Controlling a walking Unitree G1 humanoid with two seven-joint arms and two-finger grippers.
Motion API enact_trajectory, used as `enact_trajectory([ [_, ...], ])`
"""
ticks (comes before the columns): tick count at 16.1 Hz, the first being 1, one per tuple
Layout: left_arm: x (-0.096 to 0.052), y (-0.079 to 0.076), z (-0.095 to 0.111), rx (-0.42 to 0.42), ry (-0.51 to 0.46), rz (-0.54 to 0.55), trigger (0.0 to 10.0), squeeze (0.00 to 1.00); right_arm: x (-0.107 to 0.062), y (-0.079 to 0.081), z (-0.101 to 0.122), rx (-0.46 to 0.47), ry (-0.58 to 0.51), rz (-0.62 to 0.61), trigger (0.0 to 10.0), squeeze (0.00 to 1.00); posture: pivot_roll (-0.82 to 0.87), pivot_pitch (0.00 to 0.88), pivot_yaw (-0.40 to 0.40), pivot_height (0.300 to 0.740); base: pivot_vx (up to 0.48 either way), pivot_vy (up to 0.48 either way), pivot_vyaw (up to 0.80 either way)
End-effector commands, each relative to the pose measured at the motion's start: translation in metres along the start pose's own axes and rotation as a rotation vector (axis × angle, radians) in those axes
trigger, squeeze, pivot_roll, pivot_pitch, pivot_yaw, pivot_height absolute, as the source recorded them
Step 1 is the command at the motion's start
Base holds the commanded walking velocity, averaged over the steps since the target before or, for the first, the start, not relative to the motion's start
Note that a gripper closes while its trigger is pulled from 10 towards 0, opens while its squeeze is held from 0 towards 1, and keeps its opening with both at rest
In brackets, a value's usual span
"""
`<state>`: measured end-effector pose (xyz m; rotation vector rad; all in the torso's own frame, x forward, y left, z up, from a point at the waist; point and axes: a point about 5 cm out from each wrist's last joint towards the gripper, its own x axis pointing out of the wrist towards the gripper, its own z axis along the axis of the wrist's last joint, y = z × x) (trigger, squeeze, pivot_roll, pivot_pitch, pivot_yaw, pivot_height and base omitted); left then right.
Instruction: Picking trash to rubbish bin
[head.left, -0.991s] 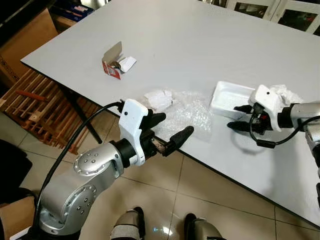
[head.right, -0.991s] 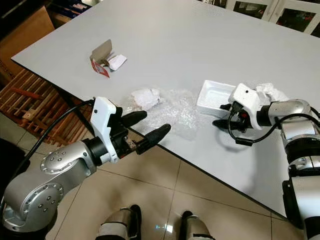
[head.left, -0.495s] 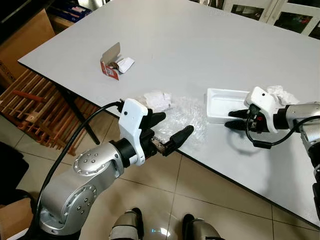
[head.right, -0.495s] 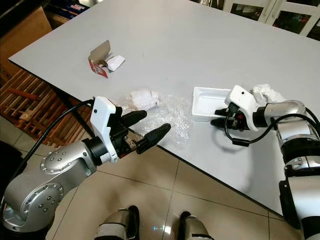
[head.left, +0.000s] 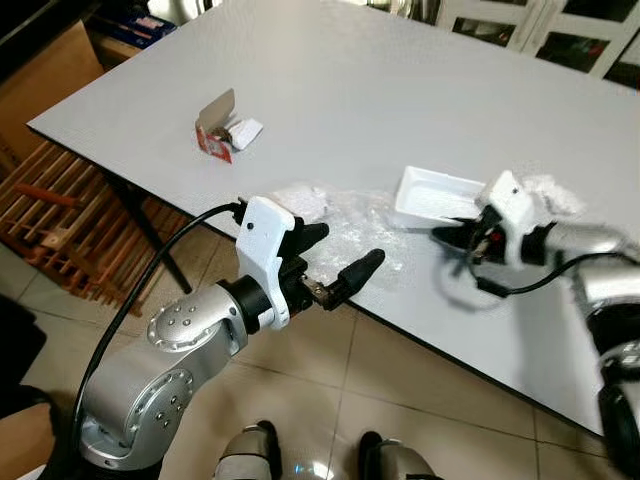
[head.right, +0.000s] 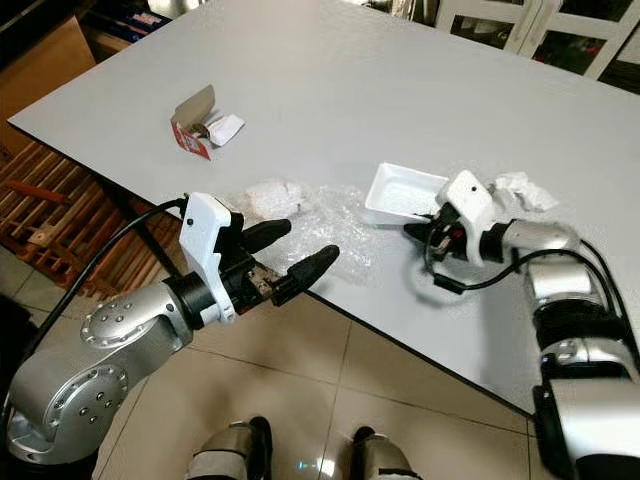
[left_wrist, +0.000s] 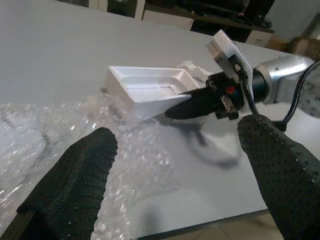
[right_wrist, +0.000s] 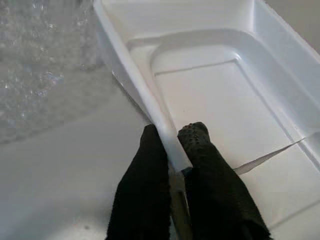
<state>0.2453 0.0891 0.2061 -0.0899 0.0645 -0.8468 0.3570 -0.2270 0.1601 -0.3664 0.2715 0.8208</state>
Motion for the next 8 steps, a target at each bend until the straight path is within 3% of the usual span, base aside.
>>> enact_trajectory([
  [1, 0.0, -0.002, -0.002, 0.005, 0.001, -0.003, 10.0, 0.0, 0.011, 0.018, -0.027, 0.112, 0.039, 0.001, 0.0, 0.0, 0.16, 0.194, 0.011, 0.74, 0.0, 0.0, 0.0],
  [3, 0.001, 0.0, -0.001, 0.013, -0.003, 0.002, 10.0, 0.0, 0.02, 0.022, -0.028, 0.16, -0.013, -0.11, 0.0, 0.0, 0.16, 0.184, 0.015, 0.74, 0.0, 0.0, 0.0],
  [6, 0.002, 0.008, 0.001, 0.026, -0.022, 0.049, 10.0, 0.0, 0.03, 0.023, -0.016, 0.282, -0.153, -0.433, 0.0, 0.0, 0.15, 0.181, 0.014, 0.74, 0.0, 0.0, 0.0],
  [8, 0.003, 0.009, 0.001, 0.022, -0.027, 0.057, 10.0, 0.0, 0.033, 0.033, -0.005, 0.243, -0.231, -0.565, 0.0, 0.0, 0.14, 0.178, 0.013, 0.74, 0.0, 0.0, 0.0],
])
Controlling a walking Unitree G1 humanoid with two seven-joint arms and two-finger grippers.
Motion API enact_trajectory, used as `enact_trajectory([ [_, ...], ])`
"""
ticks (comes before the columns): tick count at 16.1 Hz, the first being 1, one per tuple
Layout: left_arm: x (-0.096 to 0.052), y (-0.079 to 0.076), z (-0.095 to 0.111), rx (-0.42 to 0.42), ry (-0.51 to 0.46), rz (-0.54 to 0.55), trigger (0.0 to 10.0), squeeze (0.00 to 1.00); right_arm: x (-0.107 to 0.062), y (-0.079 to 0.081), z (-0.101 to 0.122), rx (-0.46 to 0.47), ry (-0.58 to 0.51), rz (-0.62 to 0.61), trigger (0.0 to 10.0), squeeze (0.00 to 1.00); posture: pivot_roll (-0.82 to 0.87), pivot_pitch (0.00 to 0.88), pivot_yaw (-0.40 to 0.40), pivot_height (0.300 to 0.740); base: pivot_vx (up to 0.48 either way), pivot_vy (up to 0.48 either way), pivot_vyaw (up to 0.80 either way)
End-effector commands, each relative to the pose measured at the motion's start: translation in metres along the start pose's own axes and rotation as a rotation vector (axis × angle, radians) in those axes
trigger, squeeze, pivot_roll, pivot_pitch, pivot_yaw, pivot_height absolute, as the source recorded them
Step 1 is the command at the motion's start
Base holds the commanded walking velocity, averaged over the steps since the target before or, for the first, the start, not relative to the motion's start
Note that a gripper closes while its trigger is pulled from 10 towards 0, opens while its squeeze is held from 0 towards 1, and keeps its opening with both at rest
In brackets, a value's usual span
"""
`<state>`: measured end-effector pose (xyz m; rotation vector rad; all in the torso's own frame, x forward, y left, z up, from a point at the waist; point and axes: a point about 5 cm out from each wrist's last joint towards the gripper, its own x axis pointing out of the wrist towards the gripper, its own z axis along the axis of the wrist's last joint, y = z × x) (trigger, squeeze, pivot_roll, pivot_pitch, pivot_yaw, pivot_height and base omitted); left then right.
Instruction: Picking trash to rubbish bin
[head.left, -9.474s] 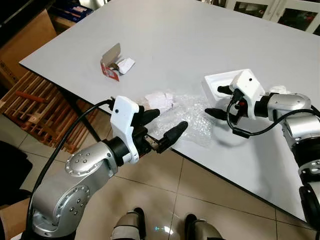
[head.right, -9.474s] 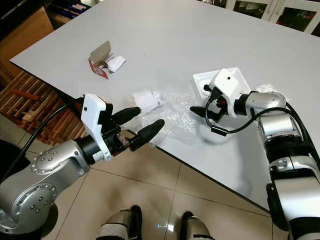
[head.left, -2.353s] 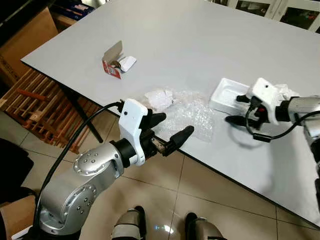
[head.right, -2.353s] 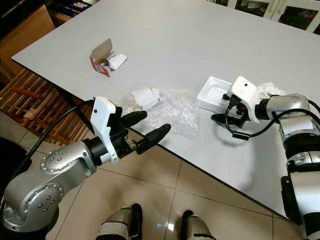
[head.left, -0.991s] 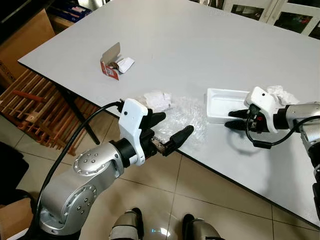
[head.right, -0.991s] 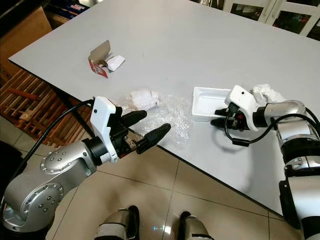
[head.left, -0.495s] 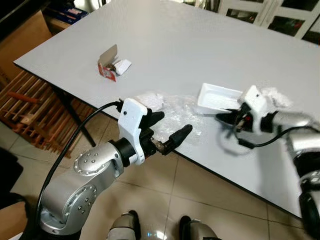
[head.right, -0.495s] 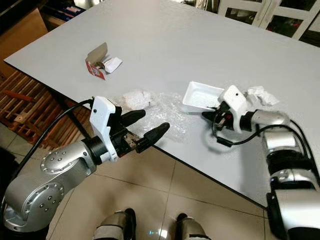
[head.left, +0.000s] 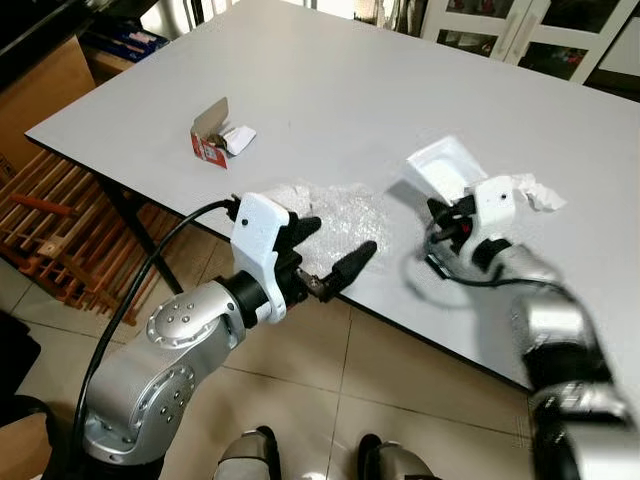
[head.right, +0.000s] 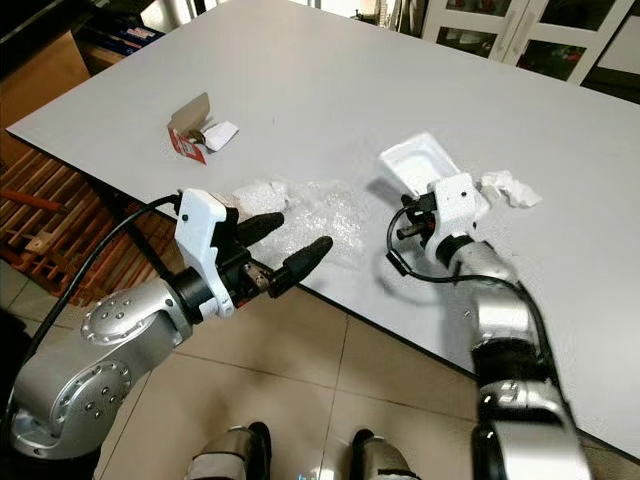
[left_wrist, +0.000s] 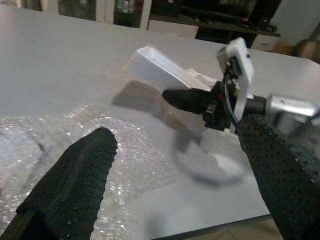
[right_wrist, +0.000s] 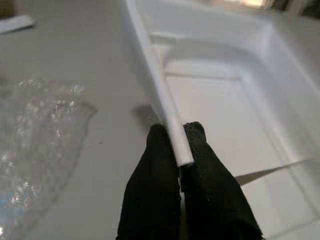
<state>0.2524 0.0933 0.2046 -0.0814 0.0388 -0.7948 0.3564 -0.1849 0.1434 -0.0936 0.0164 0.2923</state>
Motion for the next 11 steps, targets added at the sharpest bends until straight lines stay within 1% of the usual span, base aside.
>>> enact_trajectory([
  [1, 0.002, 0.0, 0.001, 0.004, -0.008, 0.008, 10.0, 0.0, -0.004, 0.004, -0.006, -0.023, 0.007, -0.054, 0.0, 0.0, 0.14, 0.176, 0.013, 0.74, 0.0, 0.0, 0.0],
  [2, 0.002, 0.0, 0.001, 0.006, -0.009, 0.007, 10.0, 0.0, -0.005, 0.009, -0.007, -0.019, -0.006, -0.076, 0.0, 0.0, 0.14, 0.173, 0.012, 0.74, 0.0, 0.0, 0.0],
  [5, 0.004, 0.002, 0.0, 0.009, -0.015, 0.021, 10.0, 0.0, -0.005, 0.012, -0.001, -0.043, -0.05, -0.175, 0.0, 0.0, 0.13, 0.174, 0.012, 0.74, 0.0, 0.0, 0.0],
  [6, 0.004, 0.002, 0.0, 0.01, -0.015, 0.024, 10.0, 0.0, -0.005, 0.012, 0.001, -0.044, -0.056, -0.186, 0.0, 0.0, 0.13, 0.174, 0.012, 0.74, 0.0, 0.0, 0.0],
  [7, 0.004, 0.005, 0.001, 0.011, -0.025, 0.054, 10.0, 0.0, -0.003, 0.011, 0.013, -0.056, -0.109, -0.23, 0.0, 0.0, 0.13, 0.176, 0.014, 0.74, 0.0, 0.0, 0.0],
  [8, 0.004, 0.006, 0.001, 0.011, -0.029, 0.069, 10.0, 0.0, -0.002, 0.01, 0.021, -0.048, -0.141, -0.25, 0.0, 0.0, 0.13, 0.184, 0.016, 0.74, 0.0, 0.0, 0.0],
  [10, 0.003, 0.009, 0.002, 0.002, -0.038, 0.088, 10.0, 0.0, -0.002, 0.008, 0.033, 0.002, -0.19, -0.291, 0.0, 0.0, 0.13, 0.184, 0.016, 0.74, 0.0, 0.0, 0.0],
  [11, 0.004, 0.012, 0.005, 0.005, -0.057, 0.106, 10.0, 0.0, -0.002, 0.006, 0.043, 0.01, -0.232, -0.303, 0.0, 0.0, 0.13, 0.184, 0.016, 0.74, 0.0, 0.0, 0.0],
])
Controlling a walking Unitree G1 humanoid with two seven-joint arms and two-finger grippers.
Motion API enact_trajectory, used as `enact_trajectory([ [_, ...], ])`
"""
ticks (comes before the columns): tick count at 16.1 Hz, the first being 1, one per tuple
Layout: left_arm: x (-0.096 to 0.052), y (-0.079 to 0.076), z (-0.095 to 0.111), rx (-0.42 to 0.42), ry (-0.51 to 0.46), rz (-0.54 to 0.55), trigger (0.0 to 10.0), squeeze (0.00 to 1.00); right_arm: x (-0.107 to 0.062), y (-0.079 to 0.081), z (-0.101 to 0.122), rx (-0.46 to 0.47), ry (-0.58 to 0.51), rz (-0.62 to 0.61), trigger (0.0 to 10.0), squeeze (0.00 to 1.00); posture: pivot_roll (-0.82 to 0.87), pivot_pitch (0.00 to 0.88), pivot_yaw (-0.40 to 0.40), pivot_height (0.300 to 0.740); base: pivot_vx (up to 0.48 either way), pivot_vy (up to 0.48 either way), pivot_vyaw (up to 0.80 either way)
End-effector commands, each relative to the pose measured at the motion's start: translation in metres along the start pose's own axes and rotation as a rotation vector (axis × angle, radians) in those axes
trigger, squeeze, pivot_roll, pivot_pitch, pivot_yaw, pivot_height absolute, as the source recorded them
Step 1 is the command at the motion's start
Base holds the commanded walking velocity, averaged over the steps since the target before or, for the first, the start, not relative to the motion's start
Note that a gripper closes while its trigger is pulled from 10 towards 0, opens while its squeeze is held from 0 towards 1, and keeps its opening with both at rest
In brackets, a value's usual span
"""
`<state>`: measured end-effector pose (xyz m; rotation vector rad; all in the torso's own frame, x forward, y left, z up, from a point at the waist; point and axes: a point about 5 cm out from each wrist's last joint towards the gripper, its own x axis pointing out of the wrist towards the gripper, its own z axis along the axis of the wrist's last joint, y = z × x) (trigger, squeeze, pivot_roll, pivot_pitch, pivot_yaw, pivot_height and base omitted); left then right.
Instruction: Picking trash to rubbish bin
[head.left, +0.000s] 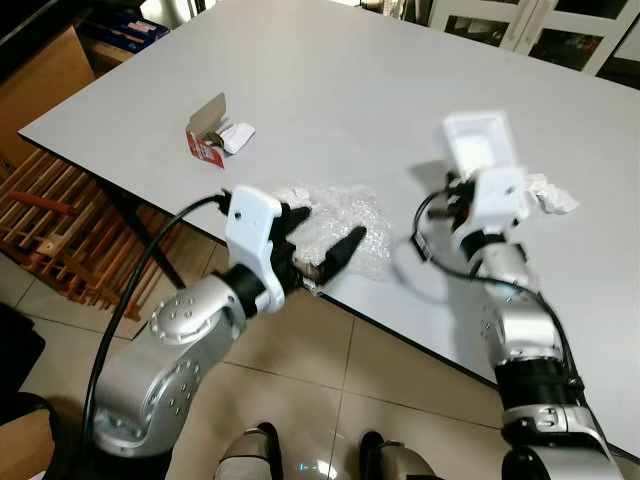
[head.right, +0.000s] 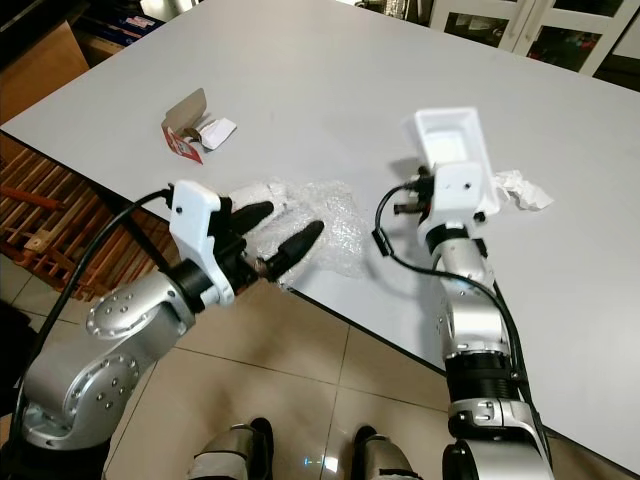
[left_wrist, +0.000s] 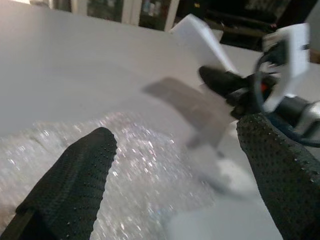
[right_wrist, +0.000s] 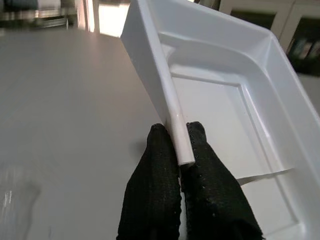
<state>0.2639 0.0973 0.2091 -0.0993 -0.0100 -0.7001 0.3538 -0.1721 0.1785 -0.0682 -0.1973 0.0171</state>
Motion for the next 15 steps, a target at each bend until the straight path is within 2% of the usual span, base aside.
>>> enact_trajectory([
  [1, 0.0, 0.005, 0.004, 0.001, -0.025, 0.034, 10.0, 0.0, 0.002, -0.006, 0.016, 0.013, -0.068, -0.039, 0.0, 0.0, 0.13, 0.184, 0.021, 0.74, 0.0, 0.0, 0.0],
  [3, 0.006, 0.011, 0.022, 0.035, -0.112, 0.074, 10.0, 0.0, 0.004, -0.015, 0.045, -0.009, -0.181, -0.121, 0.0, 0.0, 0.12, 0.171, 0.016, 0.74, 0.0, 0.0, 0.0],
  [5, 0.008, 0.014, 0.024, 0.042, -0.14, 0.113, 10.0, 0.0, 0.004, -0.017, 0.057, -0.02, -0.211, -0.134, 0.0, 0.0, 0.1, 0.155, 0.004, 0.74, 0.0, 0.0, 0.0],
  [7, 0.011, 0.011, 0.031, 0.05, -0.163, 0.107, 10.0, 0.0, 0.001, -0.016, 0.066, -0.021, -0.223, -0.136, 0.0, 0.0, 0.09, 0.144, -0.012, 0.74, 0.0, 0.0, 0.0],
  [10, 0.012, 0.01, 0.035, 0.053, -0.183, 0.106, 10.0, 0.0, -0.011, -0.009, 0.07, 0.003, -0.218, -0.124, 0.0, 0.0, 0.08, 0.137, -0.02, 0.74, 0.0, 0.0, 0.0],
  [11, 0.011, 0.006, 0.041, 0.061, -0.193, 0.086, 10.0, 0.0, -0.026, -0.005, 0.067, 0.007, -0.2, -0.12, 0.0, 0.0, 0.07, 0.126, -0.024, 0.74, 0.0, 0.0, 0.0],
  [15, 0.008, 0.003, 0.04, 0.059, -0.169, 0.033, 10.0, 0.0, -0.037, -0.007, 0.057, 0.005, -0.161, -0.127, 0.0, 0.0, 0.06, 0.104, -0.02, 0.74, 0.0, 0.0, 0.0],
])
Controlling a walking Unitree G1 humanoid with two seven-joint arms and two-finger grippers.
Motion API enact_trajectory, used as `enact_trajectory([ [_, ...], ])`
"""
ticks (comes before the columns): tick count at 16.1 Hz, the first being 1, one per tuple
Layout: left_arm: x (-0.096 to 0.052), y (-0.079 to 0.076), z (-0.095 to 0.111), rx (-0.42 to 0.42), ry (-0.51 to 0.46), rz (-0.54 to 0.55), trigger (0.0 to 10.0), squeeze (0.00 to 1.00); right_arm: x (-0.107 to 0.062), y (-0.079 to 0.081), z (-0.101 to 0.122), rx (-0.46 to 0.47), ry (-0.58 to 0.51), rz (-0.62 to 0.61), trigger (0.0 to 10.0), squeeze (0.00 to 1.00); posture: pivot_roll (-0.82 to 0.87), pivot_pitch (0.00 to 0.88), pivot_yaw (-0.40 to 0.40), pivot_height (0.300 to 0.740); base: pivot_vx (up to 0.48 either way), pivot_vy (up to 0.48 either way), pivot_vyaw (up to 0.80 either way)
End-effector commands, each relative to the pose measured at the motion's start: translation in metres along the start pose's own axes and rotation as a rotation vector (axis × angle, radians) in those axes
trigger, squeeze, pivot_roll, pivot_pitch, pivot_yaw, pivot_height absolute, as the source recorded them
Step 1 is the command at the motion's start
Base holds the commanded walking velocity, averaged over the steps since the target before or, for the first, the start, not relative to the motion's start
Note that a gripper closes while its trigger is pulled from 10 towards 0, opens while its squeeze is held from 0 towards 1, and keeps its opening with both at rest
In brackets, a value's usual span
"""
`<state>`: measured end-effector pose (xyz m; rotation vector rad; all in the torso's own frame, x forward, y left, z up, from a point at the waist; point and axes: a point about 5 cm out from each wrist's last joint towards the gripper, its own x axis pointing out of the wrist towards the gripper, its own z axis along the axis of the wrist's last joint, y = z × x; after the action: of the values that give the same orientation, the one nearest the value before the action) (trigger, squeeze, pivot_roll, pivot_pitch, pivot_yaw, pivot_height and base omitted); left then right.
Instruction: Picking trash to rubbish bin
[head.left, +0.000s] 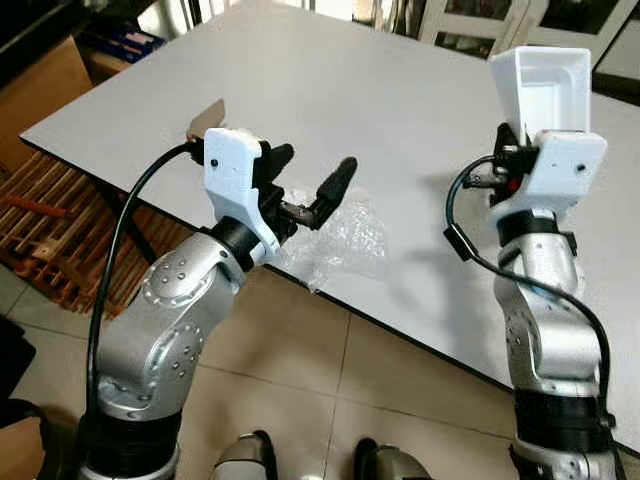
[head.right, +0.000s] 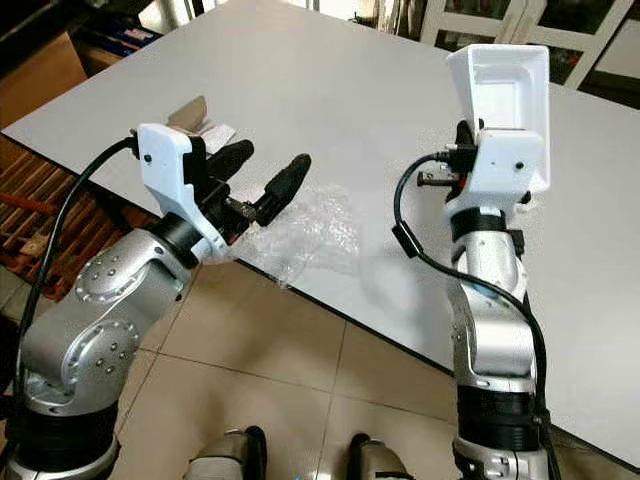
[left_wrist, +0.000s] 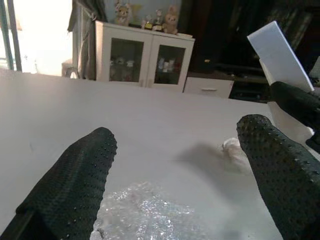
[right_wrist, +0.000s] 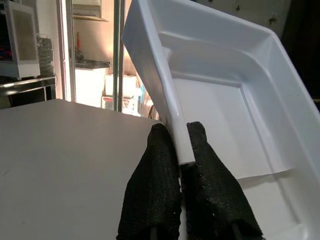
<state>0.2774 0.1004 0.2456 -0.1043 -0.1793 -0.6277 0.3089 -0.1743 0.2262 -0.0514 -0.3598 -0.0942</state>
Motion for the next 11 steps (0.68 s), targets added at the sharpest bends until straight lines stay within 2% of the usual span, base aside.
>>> enact_trajectory([
  [1, -0.002, -0.004, 0.003, 0.003, -0.004, -0.031, 10.0, 0.0, -0.002, -0.004, 0.002, -0.002, 0.003, -0.012, 0.0, 0.0, 0.06, 0.1, -0.02, 0.74, 0.0, 0.0, 0.0],
  [4, -0.014, 0.01, -0.014, -0.024, 0.05, 0.03, 10.0, 0.0, -0.005, -0.011, 0.004, -0.024, 0.004, -0.031, 0.0, 0.0, 0.04, 0.08, -0.018, 0.74, 0.0, 0.0, 0.0],
  [5, -0.02, 0.016, -0.027, -0.025, 0.082, 0.076, 10.0, 0.0, -0.008, -0.013, 0.006, -0.031, 0.01, -0.047, 1.5, 0.0, 0.04, 0.07, -0.016, 0.74, 0.0, 0.0, 0.0],
  [6, -0.022, 0.019, -0.034, -0.032, 0.099, 0.105, 10.0, 0.0, -0.011, -0.014, 0.006, -0.031, 0.017, -0.056, 4.9, 0.0, 0.04, 0.067, -0.016, 0.74, 0.0, 0.0, 0.0],
  [7, -0.022, 0.019, -0.036, -0.035, 0.101, 0.112, 10.0, 0.0, -0.013, -0.013, 0.006, -0.03, 0.022, -0.058, 7.9, 0.0, 0.04, 0.064, -0.014, 0.74, 0.0, 0.0, 0.0],
  [8, -0.021, 0.019, -0.037, -0.036, 0.102, 0.116, 10.0, 0.0, -0.014, -0.013, 0.006, -0.029, 0.026, -0.06, 7.9, 0.0, 0.04, 0.064, -0.014, 0.74, 0.0, 0.0, 0.0],
  [9, -0.019, 0.017, -0.039, -0.045, 0.102, 0.121, 10.0, 0.0, -0.015, -0.01, 0.005, -0.021, 0.037, -0.06, 10.0, 0.0, 0.04, 0.059, -0.012, 0.74, 0.0, 0.0, 0.0],
  [11, -0.017, 0.016, -0.04, -0.053, 0.098, 0.122, 10.0, 0.0, -0.015, -0.009, 0.004, -0.01, 0.049, -0.065, 10.0, 0.0, 0.04, 0.055, -0.012, 0.74, 0.0, 0.0, 0.0],
])
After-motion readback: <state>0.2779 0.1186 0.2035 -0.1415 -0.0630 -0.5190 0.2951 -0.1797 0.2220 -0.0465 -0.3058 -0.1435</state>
